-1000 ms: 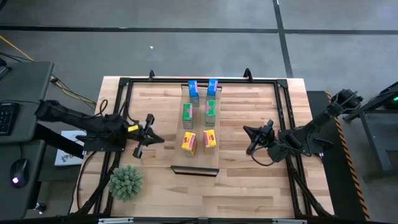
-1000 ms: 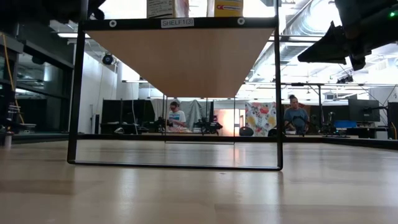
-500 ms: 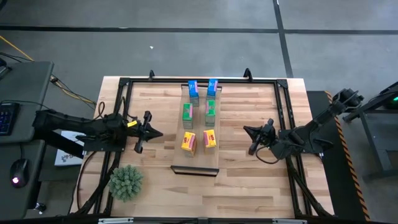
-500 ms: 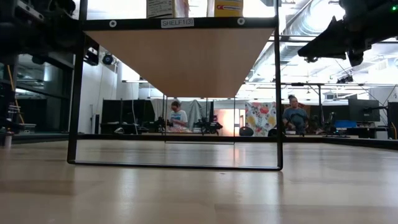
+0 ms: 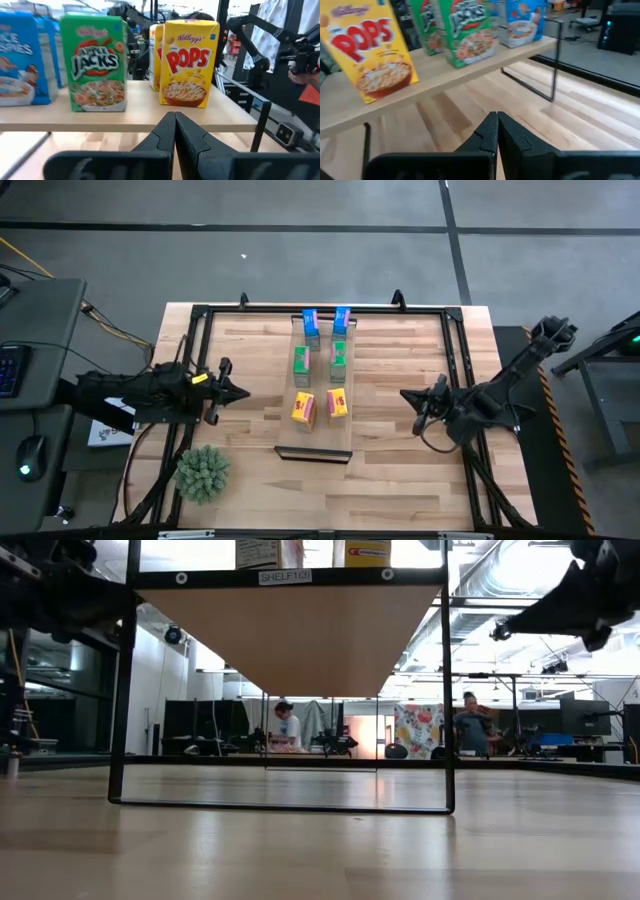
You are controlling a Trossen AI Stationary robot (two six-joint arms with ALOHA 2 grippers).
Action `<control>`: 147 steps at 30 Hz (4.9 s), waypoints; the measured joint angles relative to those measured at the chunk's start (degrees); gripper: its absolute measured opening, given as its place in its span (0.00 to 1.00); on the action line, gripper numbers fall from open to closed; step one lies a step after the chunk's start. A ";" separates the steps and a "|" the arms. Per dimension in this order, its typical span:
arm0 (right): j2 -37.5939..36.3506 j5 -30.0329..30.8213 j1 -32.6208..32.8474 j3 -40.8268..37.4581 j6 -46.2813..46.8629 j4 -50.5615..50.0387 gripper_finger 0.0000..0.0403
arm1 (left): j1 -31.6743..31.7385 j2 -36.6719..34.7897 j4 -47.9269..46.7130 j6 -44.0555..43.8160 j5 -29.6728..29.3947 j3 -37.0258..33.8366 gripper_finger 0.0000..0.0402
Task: Stack cereal on shelf
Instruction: Return to Home Position
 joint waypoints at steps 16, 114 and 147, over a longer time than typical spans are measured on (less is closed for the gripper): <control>-21.12 -18.60 -15.83 -2.71 -12.12 -4.12 0.00 | 0.00 -2.99 -1.60 2.77 -3.36 0.04 0.00; -47.07 -45.83 -39.88 -20.31 -33.89 12.37 0.00 | -0.63 -3.23 -2.21 1.94 -4.96 -1.92 0.00; -47.07 -45.83 -39.88 -20.33 -33.89 12.39 0.00 | -0.63 -3.23 -2.21 1.94 -4.96 -1.88 0.00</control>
